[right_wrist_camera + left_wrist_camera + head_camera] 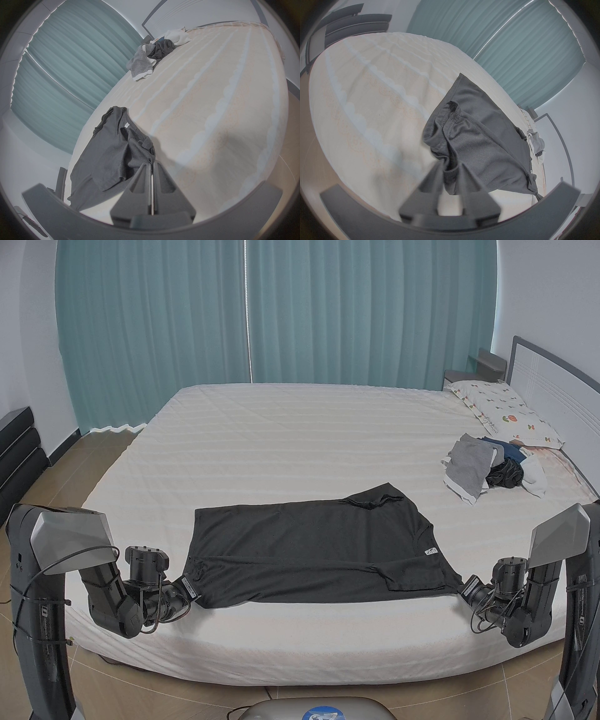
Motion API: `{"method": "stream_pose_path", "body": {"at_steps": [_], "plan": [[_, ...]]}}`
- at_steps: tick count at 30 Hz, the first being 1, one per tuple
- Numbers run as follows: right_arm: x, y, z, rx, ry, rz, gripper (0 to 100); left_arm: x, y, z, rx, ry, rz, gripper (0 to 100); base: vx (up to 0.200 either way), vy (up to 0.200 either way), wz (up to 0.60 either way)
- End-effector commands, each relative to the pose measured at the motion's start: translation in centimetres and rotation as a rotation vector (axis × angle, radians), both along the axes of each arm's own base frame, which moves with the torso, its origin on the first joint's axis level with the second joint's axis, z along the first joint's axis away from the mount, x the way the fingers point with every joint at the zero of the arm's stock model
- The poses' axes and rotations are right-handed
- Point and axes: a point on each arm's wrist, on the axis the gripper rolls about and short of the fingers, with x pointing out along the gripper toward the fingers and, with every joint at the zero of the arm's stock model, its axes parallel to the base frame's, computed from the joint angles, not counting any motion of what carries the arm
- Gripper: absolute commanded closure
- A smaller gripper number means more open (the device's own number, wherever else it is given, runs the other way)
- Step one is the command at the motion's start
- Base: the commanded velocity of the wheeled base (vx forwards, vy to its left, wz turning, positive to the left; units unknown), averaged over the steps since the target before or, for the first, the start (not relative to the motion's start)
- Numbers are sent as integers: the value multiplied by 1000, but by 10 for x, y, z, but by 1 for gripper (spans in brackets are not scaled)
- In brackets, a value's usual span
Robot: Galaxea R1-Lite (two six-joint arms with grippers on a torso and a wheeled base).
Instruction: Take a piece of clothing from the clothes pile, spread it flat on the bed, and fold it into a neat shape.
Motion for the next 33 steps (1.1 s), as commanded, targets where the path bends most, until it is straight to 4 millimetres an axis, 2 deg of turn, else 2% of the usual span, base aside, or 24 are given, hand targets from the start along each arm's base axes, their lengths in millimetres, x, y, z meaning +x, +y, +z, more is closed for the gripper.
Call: {"method": "stream_pose_path", "body": {"at_steps": [1,12,16,22,33], "plan": [[-3,-1,5,7,-4,7,100,1,4,0,1,1,13,100,0,0,0],[-11,-7,10,17,9,21,100,2,15,2,2,-2,46,100,0,0,0],[-14,-9,14,14,10,24,100,2,17,10,3,-12,53,100,0,0,0],[-22,-12,22,30,8,56,100,-3,21,20,14,37,60,100,0,0,0],[-40,-16,21,-19,62,123,100,-12,25,29,71,146,25,100,0,0,0]]}}
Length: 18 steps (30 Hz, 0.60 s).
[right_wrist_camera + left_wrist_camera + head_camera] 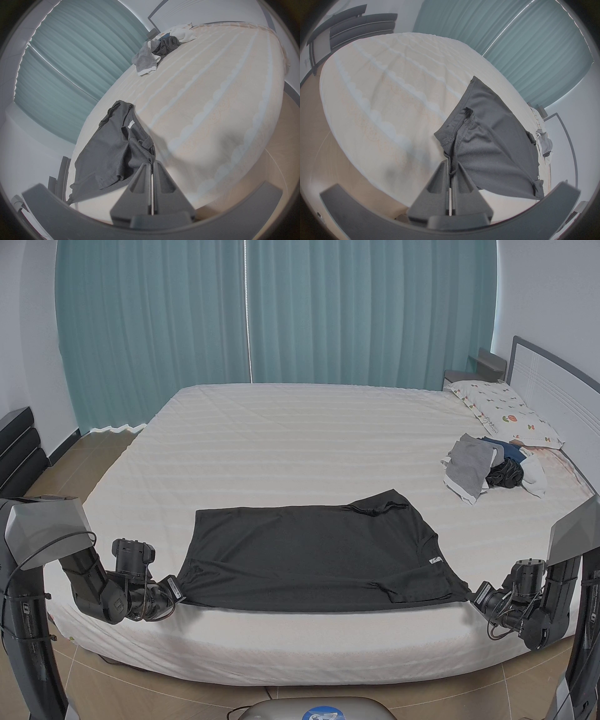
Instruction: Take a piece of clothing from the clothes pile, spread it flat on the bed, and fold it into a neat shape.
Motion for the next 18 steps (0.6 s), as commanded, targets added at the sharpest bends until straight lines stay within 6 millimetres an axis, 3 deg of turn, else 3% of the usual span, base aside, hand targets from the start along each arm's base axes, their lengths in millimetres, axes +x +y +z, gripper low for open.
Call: {"method": "stream_pose_path", "body": {"at_steps": [1,18], "plan": [[-9,-2,1,-14,22,28,100,-5,2,12,25,38,-20,100,0,0,0],[-17,-8,-16,-97,92,86,100,-24,-3,-1,107,218,-137,100,0,0,0]]}}
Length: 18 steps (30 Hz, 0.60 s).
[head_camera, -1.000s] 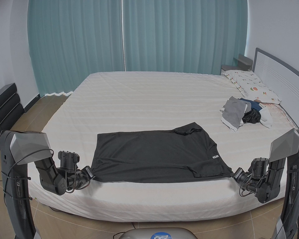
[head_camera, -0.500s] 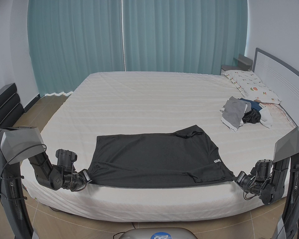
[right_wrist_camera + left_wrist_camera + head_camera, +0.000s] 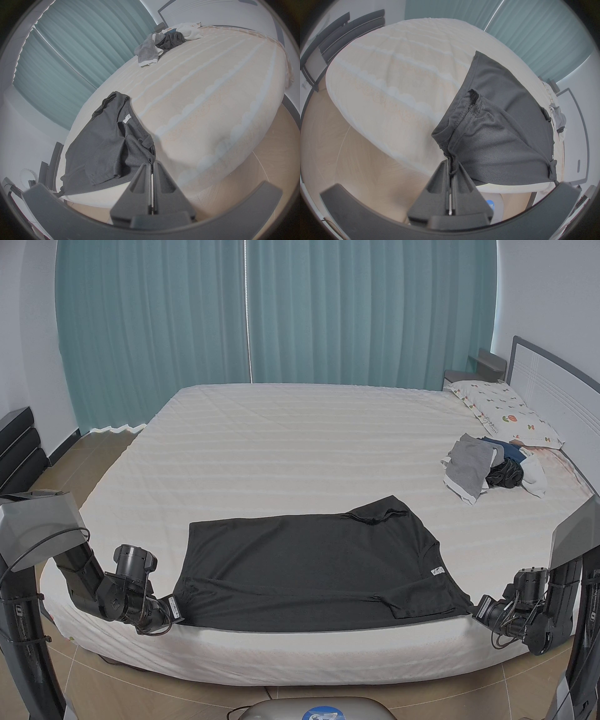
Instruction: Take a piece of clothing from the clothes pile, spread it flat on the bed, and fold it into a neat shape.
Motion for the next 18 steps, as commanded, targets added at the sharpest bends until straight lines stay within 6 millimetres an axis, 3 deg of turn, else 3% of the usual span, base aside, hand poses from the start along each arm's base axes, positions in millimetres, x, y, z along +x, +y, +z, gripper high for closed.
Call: {"method": "stream_pose_path", "body": {"at_steps": [1,4,5,14,18], "plan": [[0,-1,-8,-2,21,-2,100,-2,-2,-1,4,13,-11,100,0,0,0],[0,-1,-8,-3,21,0,100,-3,-4,-2,5,20,-19,100,0,0,0],[0,0,-9,-3,23,3,0,-3,-4,-3,5,22,-20,0,0,0,0],[1,1,-8,-4,15,6,0,-3,-3,1,5,11,-17,0,0,0,0],[4,-3,13,-11,-74,-8,0,-1,1,9,3,-17,-4,0,0,0,0]]}}
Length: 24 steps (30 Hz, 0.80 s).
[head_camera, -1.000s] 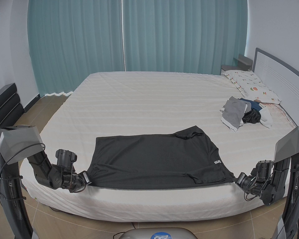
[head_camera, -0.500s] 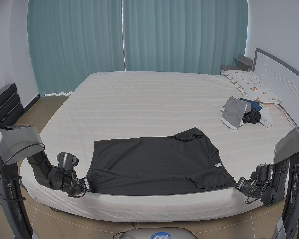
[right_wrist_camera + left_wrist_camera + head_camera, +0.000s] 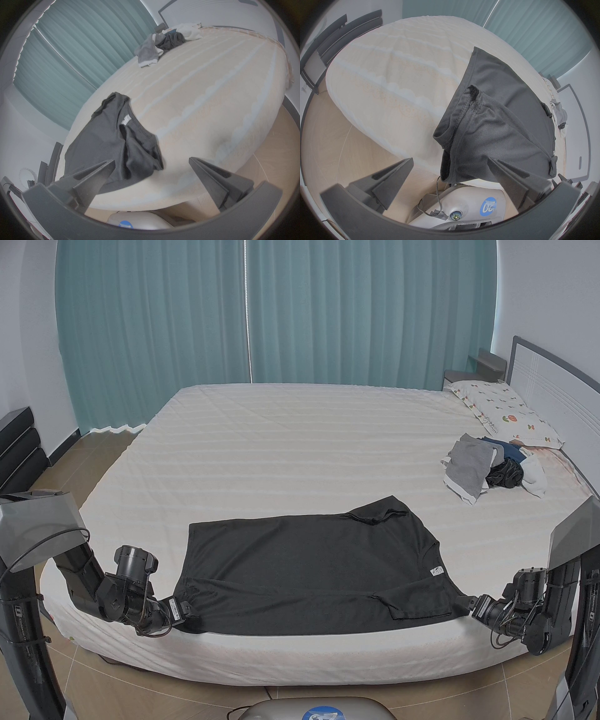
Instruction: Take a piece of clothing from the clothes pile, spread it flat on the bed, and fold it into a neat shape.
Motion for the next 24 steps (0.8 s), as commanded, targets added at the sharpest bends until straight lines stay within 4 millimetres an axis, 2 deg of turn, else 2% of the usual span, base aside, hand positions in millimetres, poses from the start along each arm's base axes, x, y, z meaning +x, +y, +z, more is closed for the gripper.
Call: {"method": "stream_pose_path", "body": {"at_steps": [1,5,12,13,15,16,19,22,24], "plan": [[2,-6,32,-7,-121,-21,0,4,10,16,-5,-58,32,0,0,0,0],[6,-6,48,-8,-188,-21,0,15,21,30,-18,-120,76,0,0,0,0],[14,2,58,-14,-243,2,0,21,22,33,-22,-154,77,0,0,0,0],[21,7,61,-14,-268,25,0,31,24,38,-58,-188,139,0,0,0,0],[25,9,62,-12,-276,37,0,32,24,40,-88,-192,166,0,0,0,0],[36,9,64,-6,-287,49,0,33,27,41,-120,-195,181,0,0,0,0],[49,8,63,45,-263,130,0,35,30,42,-163,-194,168,0,200,0,0],[52,3,56,124,-241,249,0,39,29,41,-190,-197,153,0,200,0,0],[54,2,49,143,-227,269,0,45,28,37,-192,-196,151,0,200,0,0]]}}
